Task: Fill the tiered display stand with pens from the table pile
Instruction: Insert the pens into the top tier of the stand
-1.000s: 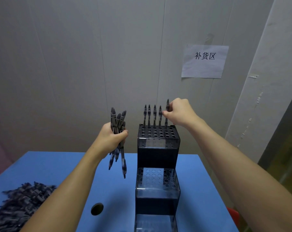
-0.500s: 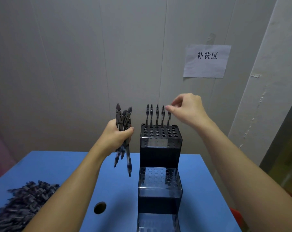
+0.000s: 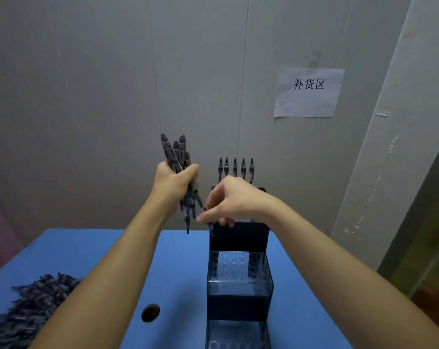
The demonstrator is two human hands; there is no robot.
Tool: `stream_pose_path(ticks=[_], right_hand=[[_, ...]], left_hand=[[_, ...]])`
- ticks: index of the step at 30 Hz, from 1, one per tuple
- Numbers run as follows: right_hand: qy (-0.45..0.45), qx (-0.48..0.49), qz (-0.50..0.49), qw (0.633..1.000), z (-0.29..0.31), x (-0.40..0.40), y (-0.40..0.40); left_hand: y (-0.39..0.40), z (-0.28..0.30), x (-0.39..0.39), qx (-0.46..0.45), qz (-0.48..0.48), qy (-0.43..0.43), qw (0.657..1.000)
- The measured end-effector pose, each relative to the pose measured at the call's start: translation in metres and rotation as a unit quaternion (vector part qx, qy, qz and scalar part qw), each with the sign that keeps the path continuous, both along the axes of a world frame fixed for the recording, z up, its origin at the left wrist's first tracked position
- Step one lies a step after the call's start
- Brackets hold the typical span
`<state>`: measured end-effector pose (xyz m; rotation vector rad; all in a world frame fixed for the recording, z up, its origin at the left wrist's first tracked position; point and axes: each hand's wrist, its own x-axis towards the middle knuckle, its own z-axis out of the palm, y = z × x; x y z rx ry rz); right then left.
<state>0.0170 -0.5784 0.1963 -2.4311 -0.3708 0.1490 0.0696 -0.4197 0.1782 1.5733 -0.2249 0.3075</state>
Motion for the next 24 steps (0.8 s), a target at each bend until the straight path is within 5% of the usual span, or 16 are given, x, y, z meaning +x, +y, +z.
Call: stream_pose_path(ticks=[5, 10, 14, 24], right_hand=[[-0.001, 0.063, -0.026, 0.998, 0.003, -0.002, -0.005], [0.001, 0.028, -0.016, 0.999, 0.004, -0.008, -0.022], [-0.022, 0.144, -0.048, 0.988, 0.011, -0.010, -0.050], [-0.042, 0.504, -0.124, 0.854, 0.030, 0.011, -0.122]], left_hand=[[-0.003, 0.007, 0.002, -0.022, 0.044, 0.004, 0.999], [0.006, 0.019, 0.012, -0.130, 0.076, 0.032, 0.988], [0.014, 0.020, 0.018, -0.141, 0.063, 0.030, 0.988], [0.002, -0.003, 0.021, -0.092, 0.062, 0.045, 0.993]])
